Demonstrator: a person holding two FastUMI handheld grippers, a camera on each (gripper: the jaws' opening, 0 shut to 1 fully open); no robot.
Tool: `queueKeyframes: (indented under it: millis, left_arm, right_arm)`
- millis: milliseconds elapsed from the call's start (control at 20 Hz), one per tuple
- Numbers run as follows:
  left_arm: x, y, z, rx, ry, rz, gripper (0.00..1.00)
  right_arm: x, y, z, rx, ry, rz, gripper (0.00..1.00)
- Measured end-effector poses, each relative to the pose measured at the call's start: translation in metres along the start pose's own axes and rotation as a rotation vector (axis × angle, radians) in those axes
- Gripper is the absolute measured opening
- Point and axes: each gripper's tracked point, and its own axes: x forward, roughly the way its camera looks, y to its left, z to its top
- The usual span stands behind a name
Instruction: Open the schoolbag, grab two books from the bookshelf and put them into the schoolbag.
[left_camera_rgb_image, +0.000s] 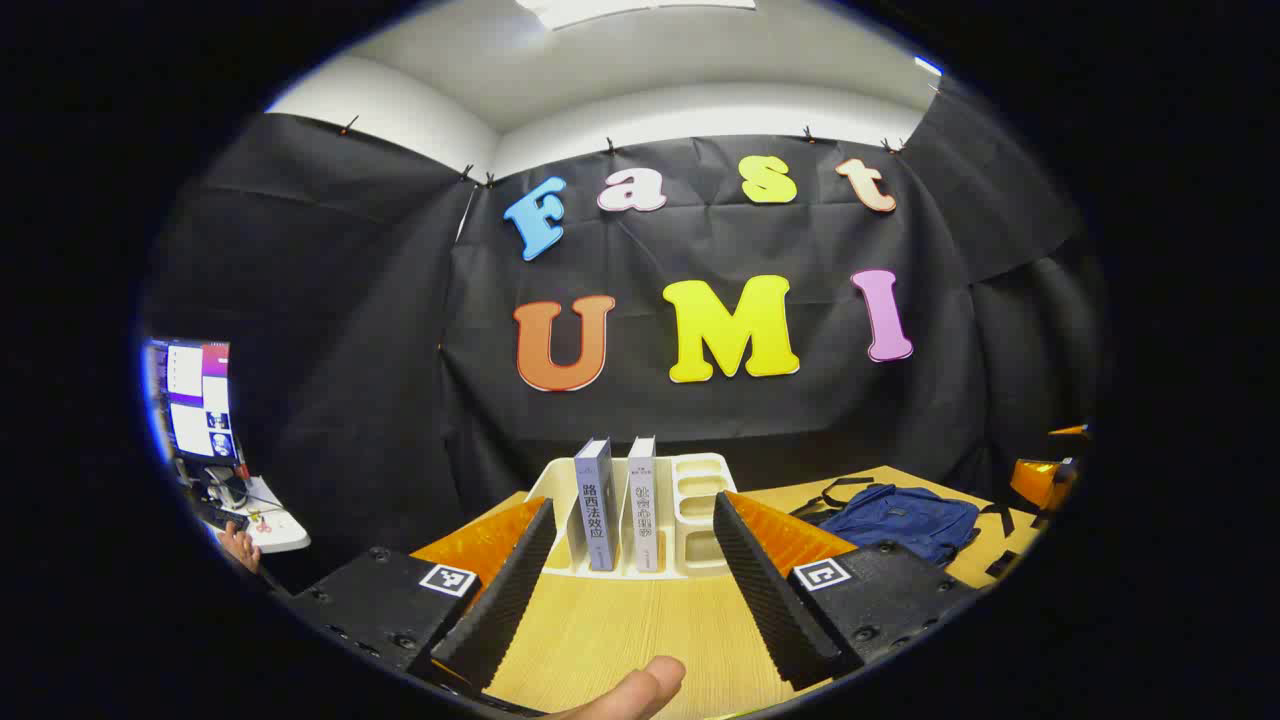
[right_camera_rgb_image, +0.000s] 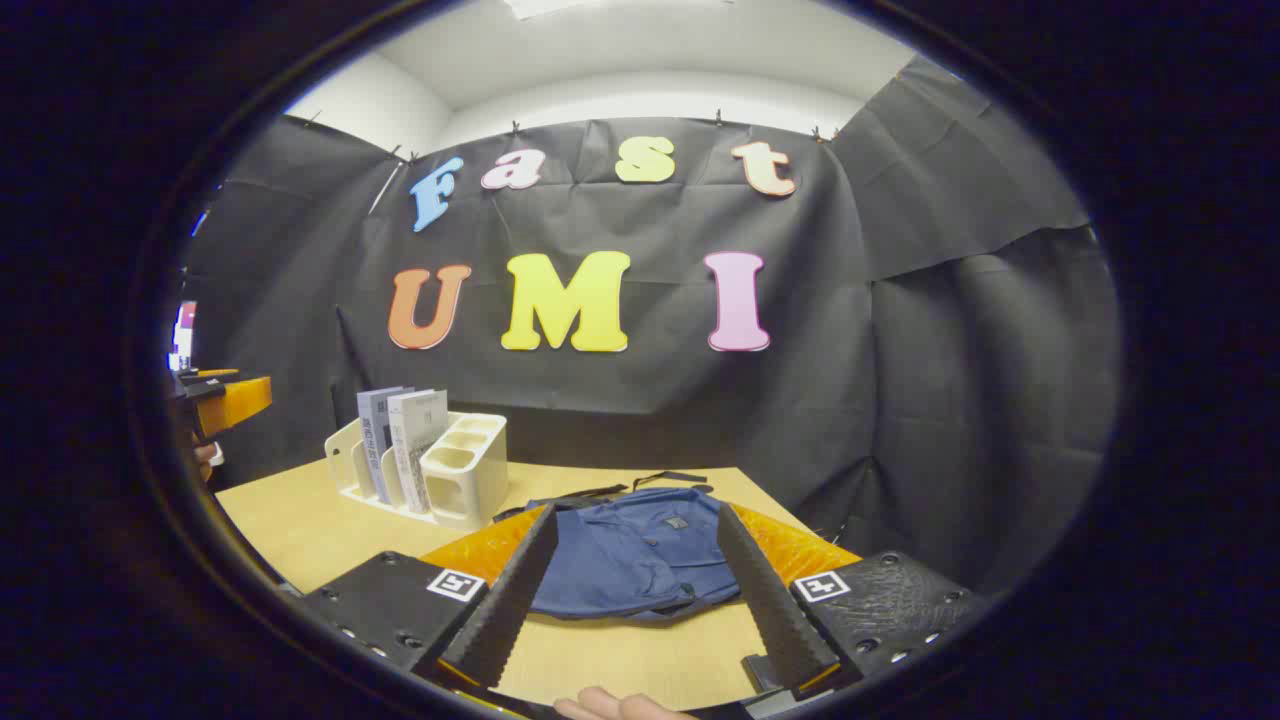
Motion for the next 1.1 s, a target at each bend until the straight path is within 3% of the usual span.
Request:
queueKeyframes:
  millis: [300, 600, 900, 1100]
  left_arm:
    - [0.008, 0.011, -0.009, -0.002, 0.028, 0.027, 0.99]
    - [0.004, 0.002, -0.007, 0.001, 0.014, -0.013, 0.99]
    - [0.007, 0.003, -0.008, -0.006, 0.018, -0.025, 0.99]
    - [0.004, -0.002, -0.008, -0.021, 0.022, -0.042, 0.99]
  right_arm:
    - [0.012, -0.009, -0.008, 0.018, 0.037, -0.016, 0.97]
    - [0.016, 0.005, -0.011, -0.054, 0.044, -0.019, 0.96]
    - [0.026, 0.027, -0.025, -0.134, 0.087, -0.012, 0.95]
    - [0.048, 0.068, -0.054, -0.187, 0.160, 0.050, 0.95]
